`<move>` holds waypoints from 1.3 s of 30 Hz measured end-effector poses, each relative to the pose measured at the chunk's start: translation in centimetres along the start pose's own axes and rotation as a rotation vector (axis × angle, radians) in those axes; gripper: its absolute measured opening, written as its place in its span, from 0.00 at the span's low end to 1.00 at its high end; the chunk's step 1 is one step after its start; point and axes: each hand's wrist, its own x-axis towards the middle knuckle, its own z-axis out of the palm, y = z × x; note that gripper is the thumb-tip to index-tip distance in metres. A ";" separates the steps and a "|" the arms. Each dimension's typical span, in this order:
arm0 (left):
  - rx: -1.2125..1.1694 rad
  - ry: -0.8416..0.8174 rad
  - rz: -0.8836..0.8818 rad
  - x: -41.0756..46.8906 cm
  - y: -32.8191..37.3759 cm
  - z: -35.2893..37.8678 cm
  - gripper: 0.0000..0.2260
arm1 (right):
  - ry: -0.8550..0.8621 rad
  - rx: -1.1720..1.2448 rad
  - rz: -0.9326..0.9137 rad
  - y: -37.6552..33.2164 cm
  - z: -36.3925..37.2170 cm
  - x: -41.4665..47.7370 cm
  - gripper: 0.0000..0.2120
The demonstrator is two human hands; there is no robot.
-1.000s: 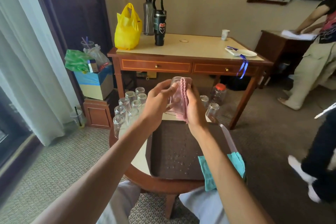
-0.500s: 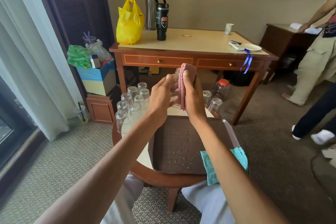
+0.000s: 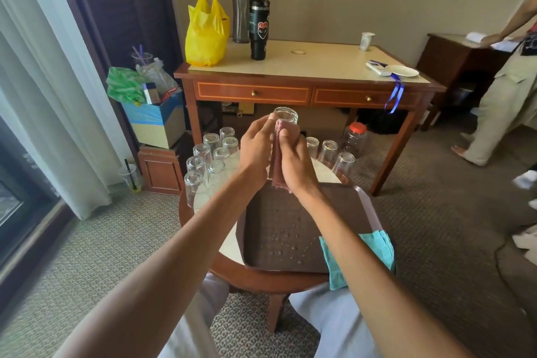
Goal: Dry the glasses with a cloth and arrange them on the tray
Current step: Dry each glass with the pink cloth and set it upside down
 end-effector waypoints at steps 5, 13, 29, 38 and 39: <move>0.056 -0.070 -0.149 -1.3 -0.8 0.7 0.17 | 0.085 0.004 -0.010 -0.7 -1.5 2.1 0.17; 0.123 -0.085 -0.032 -0.9 -1.5 0.3 0.14 | 0.084 0.193 0.178 -0.4 -1.2 0.9 0.31; 0.050 -0.066 -0.085 -1.3 -0.8 0.7 0.16 | 0.112 0.096 -0.052 -0.9 -1.1 2.4 0.18; 0.061 -0.037 0.064 -0.9 -1.1 1.3 0.14 | 0.050 0.157 0.169 -0.7 -1.5 1.4 0.33; 0.045 -0.021 0.056 -0.8 -1.1 1.1 0.13 | 0.028 0.148 0.152 -0.3 -1.2 1.1 0.32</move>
